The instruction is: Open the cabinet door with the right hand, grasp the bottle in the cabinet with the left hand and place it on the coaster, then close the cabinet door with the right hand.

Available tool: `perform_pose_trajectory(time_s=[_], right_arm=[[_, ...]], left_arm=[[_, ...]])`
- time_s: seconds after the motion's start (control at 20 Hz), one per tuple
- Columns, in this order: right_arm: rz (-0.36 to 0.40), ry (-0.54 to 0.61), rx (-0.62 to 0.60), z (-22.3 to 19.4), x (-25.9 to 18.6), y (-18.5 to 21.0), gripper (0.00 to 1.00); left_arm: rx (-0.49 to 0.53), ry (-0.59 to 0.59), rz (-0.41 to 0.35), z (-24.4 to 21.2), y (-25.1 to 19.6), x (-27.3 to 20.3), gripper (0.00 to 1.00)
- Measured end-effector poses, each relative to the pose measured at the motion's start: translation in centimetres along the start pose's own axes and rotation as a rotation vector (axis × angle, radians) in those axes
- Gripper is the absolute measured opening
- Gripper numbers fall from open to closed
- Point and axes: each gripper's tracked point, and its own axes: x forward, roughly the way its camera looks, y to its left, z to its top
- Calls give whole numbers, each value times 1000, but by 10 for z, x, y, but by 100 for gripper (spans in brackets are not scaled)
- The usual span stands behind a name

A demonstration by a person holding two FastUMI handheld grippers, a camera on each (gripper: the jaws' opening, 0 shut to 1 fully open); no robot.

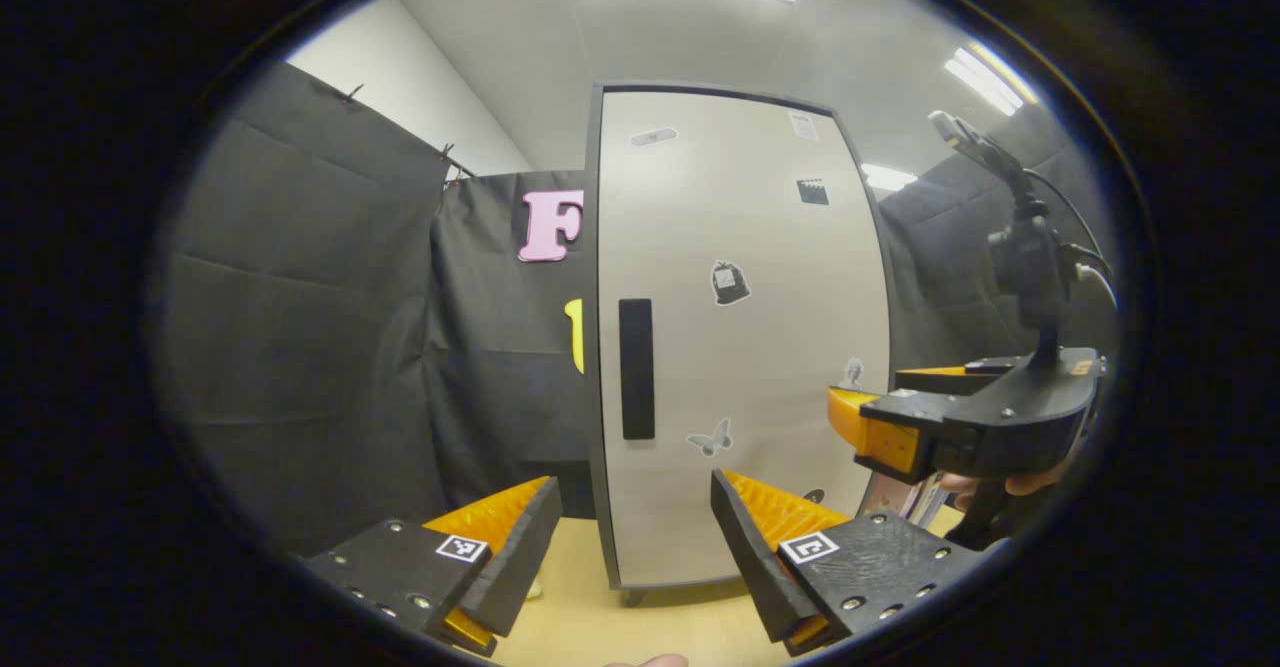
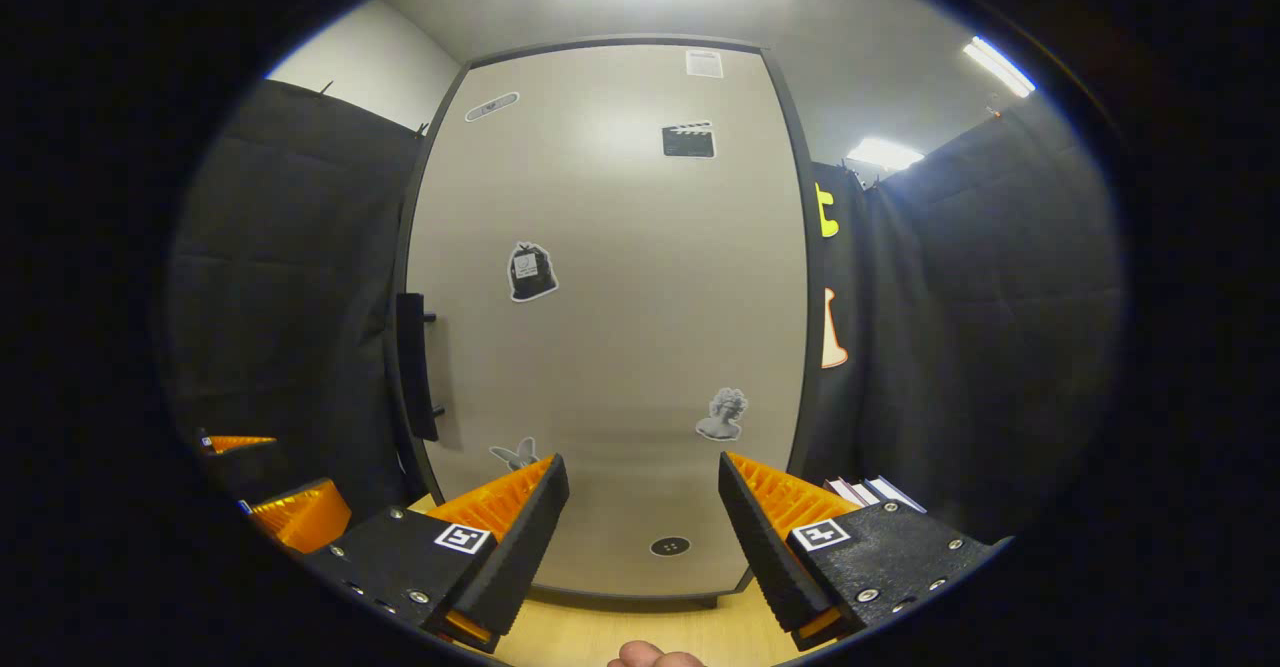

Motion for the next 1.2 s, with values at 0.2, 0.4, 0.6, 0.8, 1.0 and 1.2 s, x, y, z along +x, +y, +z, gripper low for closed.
perform_pose_trajectory(time_s=[0.2, 0.4, 0.6, 0.8, 1.0, 1.2], right_arm=[[68, -16, -12, 10, 25, 42, 93], [144, -26, 6, 22, 47, 93, 94], [209, -24, -14, 26, 67, 143, 93], [297, 36, -34, 12, 83, 185, 93], [254, 98, 2, -3, 98, 184, 65], [261, 85, -28, -4, 99, 183, 32]], left_arm=[[26, 20, 31, -14, 21, -18, 90], [22, 64, 83, -32, 51, -32, 90], [2, 81, 145, -37, 88, -46, 90], [-5, 89, 201, -40, 117, -57, 94], [-2, 110, 230, -50, 135, -66, 90], [-17, 136, 247, -58, 143, -72, 90]])
